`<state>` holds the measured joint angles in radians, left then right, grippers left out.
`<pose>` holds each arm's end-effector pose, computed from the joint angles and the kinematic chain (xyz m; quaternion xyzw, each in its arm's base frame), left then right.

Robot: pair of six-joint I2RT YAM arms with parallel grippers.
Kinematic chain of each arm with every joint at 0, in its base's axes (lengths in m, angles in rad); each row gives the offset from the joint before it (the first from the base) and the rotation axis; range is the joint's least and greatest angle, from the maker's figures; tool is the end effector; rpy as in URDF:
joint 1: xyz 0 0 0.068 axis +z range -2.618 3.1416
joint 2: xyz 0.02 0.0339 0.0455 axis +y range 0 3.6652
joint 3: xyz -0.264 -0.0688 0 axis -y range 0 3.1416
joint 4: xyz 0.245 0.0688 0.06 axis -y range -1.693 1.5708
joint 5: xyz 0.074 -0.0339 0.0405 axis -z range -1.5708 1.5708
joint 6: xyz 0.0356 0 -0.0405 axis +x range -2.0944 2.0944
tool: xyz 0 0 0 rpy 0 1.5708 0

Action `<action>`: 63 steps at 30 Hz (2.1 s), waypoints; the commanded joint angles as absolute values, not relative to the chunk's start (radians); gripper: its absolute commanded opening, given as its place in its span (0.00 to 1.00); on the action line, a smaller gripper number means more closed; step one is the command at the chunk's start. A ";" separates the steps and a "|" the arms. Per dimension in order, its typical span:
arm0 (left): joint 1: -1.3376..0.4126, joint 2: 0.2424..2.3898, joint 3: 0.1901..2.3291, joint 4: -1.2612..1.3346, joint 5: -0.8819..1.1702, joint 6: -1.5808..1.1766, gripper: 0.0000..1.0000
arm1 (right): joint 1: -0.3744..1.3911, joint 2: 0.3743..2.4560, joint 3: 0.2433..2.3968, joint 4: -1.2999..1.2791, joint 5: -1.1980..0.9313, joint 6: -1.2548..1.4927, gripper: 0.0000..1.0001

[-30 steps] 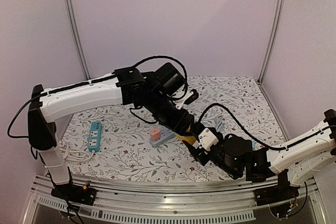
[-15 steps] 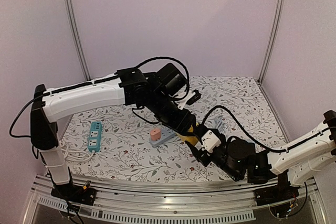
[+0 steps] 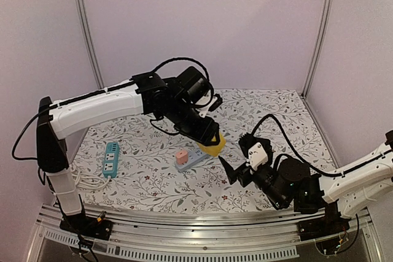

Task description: Insert the plug

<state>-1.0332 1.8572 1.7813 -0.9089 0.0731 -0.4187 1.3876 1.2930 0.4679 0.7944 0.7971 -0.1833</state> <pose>0.2046 -0.3483 0.3168 0.2994 0.9087 -0.2178 0.1926 0.0718 0.2478 0.2251 -0.2768 0.6589 0.1338 0.6866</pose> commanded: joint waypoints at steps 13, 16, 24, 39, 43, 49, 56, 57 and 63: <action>-0.985 1.789 1.789 -0.913 -0.129 -0.166 0.00 | 1.170 1.123 0.527 0.401 0.622 0.180 0.99; -0.976 1.848 1.881 -0.999 -0.135 -0.146 0.00 | 1.126 1.069 0.521 0.345 0.556 0.286 0.99; -0.962 2.029 2.088 -1.140 -0.062 -0.081 0.00 | 1.099 1.031 0.527 0.287 0.560 0.357 0.99; -0.883 2.309 2.316 -1.238 0.092 -0.043 0.00 | 1.096 0.981 0.509 0.291 0.593 0.362 0.99; -0.858 2.353 2.341 -1.257 0.119 -0.038 0.00 | 1.096 0.991 0.510 0.291 0.596 0.358 0.99; -0.832 2.382 2.359 -1.255 0.123 -0.031 0.00 | 1.095 1.002 0.512 0.302 0.595 0.355 0.99; -0.805 2.420 2.373 -1.272 0.131 -0.020 0.00 | 1.094 1.029 0.520 0.304 0.594 0.350 0.99; -0.802 2.422 2.373 -1.271 0.129 -0.020 0.00 | 1.094 1.029 0.520 0.305 0.594 0.349 0.99; -0.768 2.436 2.375 -1.269 0.144 -0.020 0.00 | 1.094 1.034 0.522 0.305 0.590 0.348 0.99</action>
<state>-0.8051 2.4161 2.3466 -1.2560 0.1246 -0.0315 1.0988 1.0298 0.5056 0.2996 0.5888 0.3538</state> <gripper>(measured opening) 0.623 0.988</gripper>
